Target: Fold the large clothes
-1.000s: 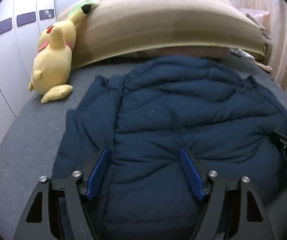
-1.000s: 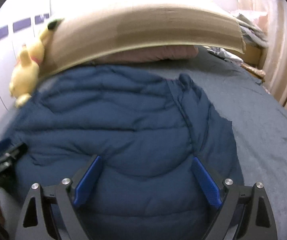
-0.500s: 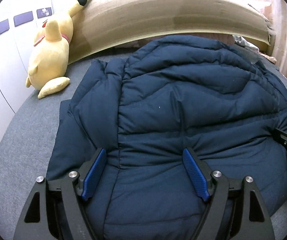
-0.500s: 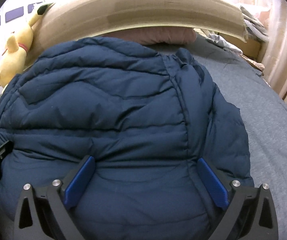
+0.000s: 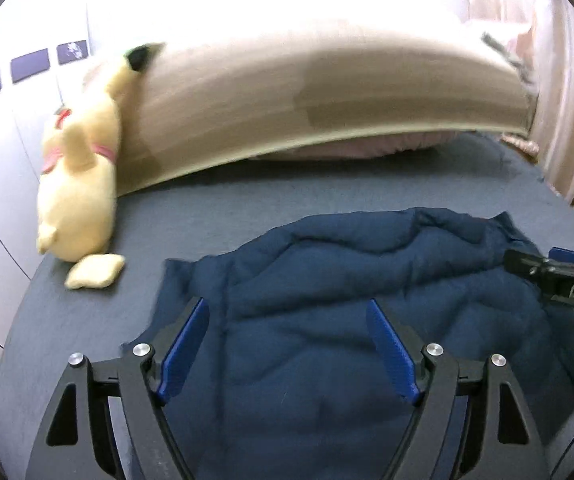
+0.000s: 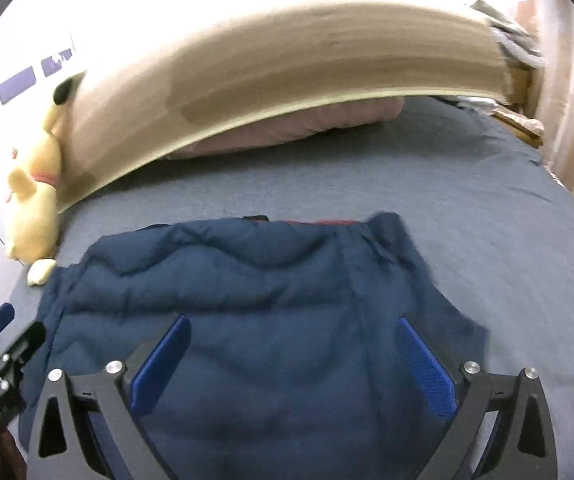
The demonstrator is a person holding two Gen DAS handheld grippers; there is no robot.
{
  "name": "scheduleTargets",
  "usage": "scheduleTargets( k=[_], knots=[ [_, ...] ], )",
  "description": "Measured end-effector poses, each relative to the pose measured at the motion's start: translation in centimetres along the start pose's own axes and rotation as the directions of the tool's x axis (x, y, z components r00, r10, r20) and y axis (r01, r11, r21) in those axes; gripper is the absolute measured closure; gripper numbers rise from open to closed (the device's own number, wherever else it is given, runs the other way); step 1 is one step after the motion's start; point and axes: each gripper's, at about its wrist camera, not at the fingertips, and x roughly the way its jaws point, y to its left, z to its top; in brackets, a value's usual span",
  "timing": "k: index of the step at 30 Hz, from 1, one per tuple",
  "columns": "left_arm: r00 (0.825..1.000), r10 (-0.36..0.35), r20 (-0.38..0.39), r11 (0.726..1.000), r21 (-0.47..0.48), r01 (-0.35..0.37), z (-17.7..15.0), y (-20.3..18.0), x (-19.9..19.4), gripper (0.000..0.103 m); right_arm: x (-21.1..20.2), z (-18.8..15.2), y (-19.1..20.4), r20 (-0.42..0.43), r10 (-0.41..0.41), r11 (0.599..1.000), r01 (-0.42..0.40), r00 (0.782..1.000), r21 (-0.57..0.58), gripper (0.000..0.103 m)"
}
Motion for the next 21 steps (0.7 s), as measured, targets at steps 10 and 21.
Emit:
scheduleTargets(
  k=[10,21],
  knots=[
    [0.980,0.031,-0.194,0.999,-0.009,-0.034,0.2,-0.1,10.2,0.013,9.2,0.1,1.9,-0.144,-0.089,0.994,0.080,0.986,-0.071,0.000],
    [0.998,0.000,-0.063,0.998,-0.056,-0.004,-0.5,3.1,2.8,0.010,1.0,0.2,0.1,0.018,-0.032,0.999,0.033,0.999,-0.036,0.000]
  ],
)
